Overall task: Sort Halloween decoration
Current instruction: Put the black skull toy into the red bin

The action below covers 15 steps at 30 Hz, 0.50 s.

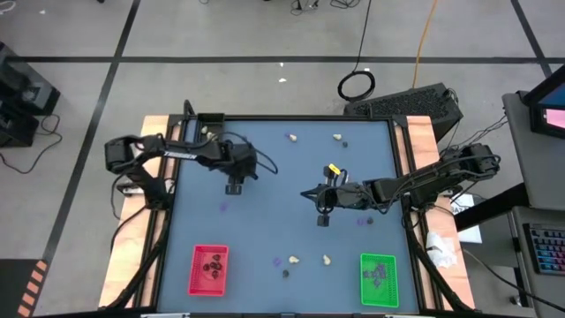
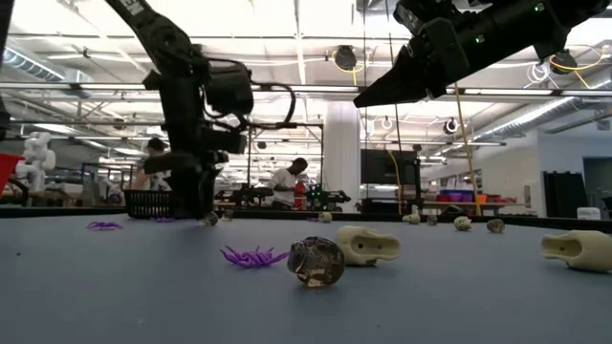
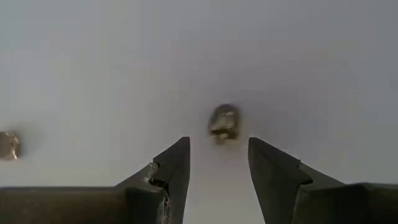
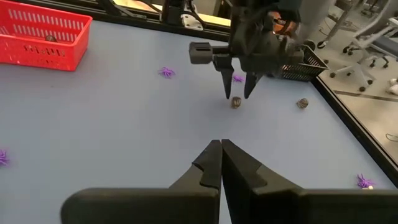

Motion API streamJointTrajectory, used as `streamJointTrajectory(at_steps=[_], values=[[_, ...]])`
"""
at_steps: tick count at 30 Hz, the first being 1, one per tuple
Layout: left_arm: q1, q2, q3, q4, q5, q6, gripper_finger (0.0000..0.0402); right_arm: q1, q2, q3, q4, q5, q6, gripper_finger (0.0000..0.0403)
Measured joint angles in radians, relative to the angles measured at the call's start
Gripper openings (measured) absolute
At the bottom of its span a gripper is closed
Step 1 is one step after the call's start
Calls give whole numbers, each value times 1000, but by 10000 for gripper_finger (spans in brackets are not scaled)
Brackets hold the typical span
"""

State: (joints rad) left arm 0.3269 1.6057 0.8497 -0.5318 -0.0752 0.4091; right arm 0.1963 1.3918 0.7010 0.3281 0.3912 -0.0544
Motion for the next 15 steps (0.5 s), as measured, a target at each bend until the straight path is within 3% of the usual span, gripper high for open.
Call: streamJointTrajectory(at_steps=[8, 15], values=[[22, 29, 0, 60, 82, 24, 156, 0, 0, 0, -1, 0, -1, 0], [18, 42, 0, 80, 81, 44, 156, 0, 0, 0, -1, 0, 0, 0]])
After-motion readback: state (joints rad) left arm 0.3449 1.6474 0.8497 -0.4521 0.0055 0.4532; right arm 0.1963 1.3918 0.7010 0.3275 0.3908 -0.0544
